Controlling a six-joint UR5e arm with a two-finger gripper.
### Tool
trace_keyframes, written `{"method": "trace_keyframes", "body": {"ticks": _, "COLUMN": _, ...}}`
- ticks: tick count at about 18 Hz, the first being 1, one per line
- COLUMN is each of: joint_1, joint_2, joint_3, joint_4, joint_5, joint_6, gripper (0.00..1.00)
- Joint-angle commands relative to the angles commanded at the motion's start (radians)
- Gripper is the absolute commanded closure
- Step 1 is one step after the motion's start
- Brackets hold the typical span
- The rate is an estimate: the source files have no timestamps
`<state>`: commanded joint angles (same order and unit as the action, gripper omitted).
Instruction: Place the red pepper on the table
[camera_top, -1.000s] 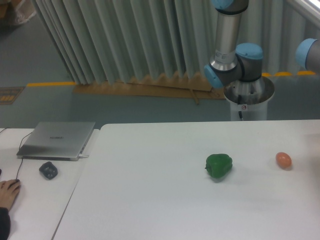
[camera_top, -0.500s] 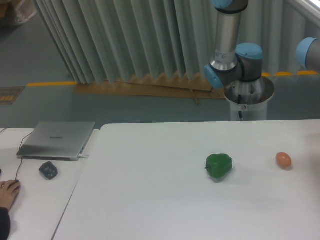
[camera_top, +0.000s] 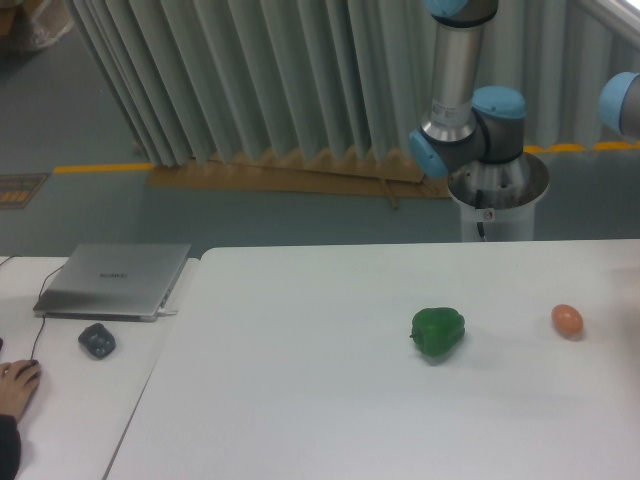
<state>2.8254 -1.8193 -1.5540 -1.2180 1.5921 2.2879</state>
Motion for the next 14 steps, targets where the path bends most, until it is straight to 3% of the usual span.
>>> {"method": "trace_keyframes", "body": {"ticks": 4, "joint_1": 0.081, "joint_2": -0.015, "joint_3": 0.034, "joint_4": 0.005, "joint_5": 0.009, "joint_6": 0.347, "gripper": 0.00}}
{"method": "trace_keyframes", "body": {"ticks": 6, "joint_1": 0.086, "joint_2": -0.037, "joint_3": 0.048, "joint_4": 0.026, "joint_5": 0.034, "joint_6": 0.401, "gripper": 0.00}}
{"method": "trace_keyframes", "body": {"ticks": 9, "joint_1": 0.085, "joint_2": -0.078, "joint_3": 0.054, "joint_4": 0.104, "joint_5": 0.084, "joint_6": 0.568, "gripper": 0.00}}
{"method": "trace_keyframes", "body": {"ticks": 12, "joint_1": 0.078, "joint_2": -0.095, "joint_3": 0.090, "joint_4": 0.110, "joint_5": 0.130, "joint_6": 0.795, "gripper": 0.00}}
{"method": "trace_keyframes", "body": {"ticks": 14, "joint_1": 0.074, "joint_2": -0.106, "joint_3": 0.089, "joint_4": 0.117, "joint_5": 0.166, "joint_6": 0.860, "gripper": 0.00}}
